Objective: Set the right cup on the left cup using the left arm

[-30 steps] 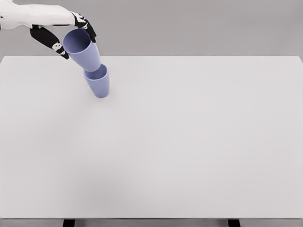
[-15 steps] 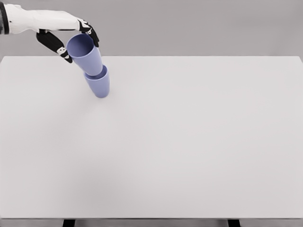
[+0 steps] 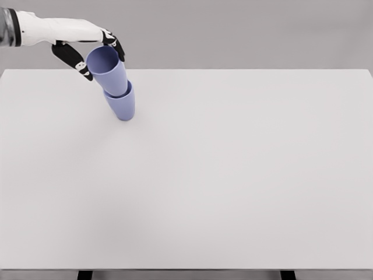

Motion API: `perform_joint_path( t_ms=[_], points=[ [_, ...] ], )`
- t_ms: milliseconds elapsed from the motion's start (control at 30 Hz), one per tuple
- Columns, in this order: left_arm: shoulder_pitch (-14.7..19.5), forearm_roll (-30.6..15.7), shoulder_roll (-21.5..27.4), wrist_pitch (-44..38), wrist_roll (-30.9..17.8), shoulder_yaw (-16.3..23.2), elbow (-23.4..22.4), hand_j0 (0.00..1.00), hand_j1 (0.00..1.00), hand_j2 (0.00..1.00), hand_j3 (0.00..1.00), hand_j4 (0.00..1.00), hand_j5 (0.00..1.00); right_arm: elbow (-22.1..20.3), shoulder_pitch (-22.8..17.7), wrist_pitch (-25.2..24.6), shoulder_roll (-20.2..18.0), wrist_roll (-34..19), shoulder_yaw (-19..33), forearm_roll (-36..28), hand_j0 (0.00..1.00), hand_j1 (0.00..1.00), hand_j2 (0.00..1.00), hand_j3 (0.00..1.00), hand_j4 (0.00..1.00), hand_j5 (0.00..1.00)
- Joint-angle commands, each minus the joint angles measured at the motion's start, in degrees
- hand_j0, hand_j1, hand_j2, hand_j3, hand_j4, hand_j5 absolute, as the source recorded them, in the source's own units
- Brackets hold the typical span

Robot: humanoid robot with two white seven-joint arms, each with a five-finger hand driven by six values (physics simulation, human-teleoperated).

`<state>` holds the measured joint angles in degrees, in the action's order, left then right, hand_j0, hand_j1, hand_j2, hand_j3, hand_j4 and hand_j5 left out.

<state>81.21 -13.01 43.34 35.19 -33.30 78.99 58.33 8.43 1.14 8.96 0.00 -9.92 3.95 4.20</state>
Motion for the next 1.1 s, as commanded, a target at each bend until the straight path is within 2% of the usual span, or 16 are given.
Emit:
perform_joint_path(
  t_ms=[0, 433, 800, 833, 900, 1067],
  points=[
    [0.0, -0.3, -0.4, -0.2, 0.0, -0.2, -0.2, 0.65, 0.65, 0.65, 0.65, 0.65, 0.65, 0.0, 0.0, 0.0, 0.0, 0.0, 0.0, 0.0, 1.0, 1.0, 1.0, 1.0, 1.0, 1.0],
    [-0.7, 0.5, -2.4, -0.2, 0.1, -0.3, -4.0, 0.66, 0.66, 0.66, 0.66, 0.66, 0.66, 0.0, 0.0, 0.0, 0.0, 0.0, 0.0, 0.0, 1.0, 1.0, 1.0, 1.0, 1.0, 1.0],
    [-1.6, 1.6, -2.5, -0.2, 0.2, -0.4, -3.9, 0.66, 0.66, 0.66, 0.66, 0.66, 0.66, 0.0, 0.0, 0.0, 0.0, 0.0, 0.0, 0.0, 1.0, 1.0, 1.0, 1.0, 1.0, 1.0],
    [-1.6, 1.6, -2.5, -0.2, 0.3, -0.4, -3.9, 0.68, 0.68, 0.68, 0.68, 0.68, 0.68, 0.0, 0.0, 0.0, 0.0, 0.0, 0.0, 0.0, 1.0, 1.0, 1.0, 1.0, 1.0, 1.0],
    [-1.6, 1.5, -2.5, -0.2, 0.6, -0.4, -3.8, 1.0, 1.0, 1.0, 1.0, 1.0, 1.0, 0.0, 0.0, 0.0, 0.0, 0.0, 0.0, 0.0, 1.0, 1.0, 1.0, 1.0, 1.0, 1.0],
    [-2.5, 1.4, -2.4, -0.2, 0.8, -2.8, -3.1, 1.0, 1.0, 1.0, 1.0, 1.0, 1.0, 0.0, 0.0, 0.0, 0.0, 0.0, 0.0, 0.0, 1.0, 1.0, 1.0, 1.0, 1.0, 1.0]
  ],
)
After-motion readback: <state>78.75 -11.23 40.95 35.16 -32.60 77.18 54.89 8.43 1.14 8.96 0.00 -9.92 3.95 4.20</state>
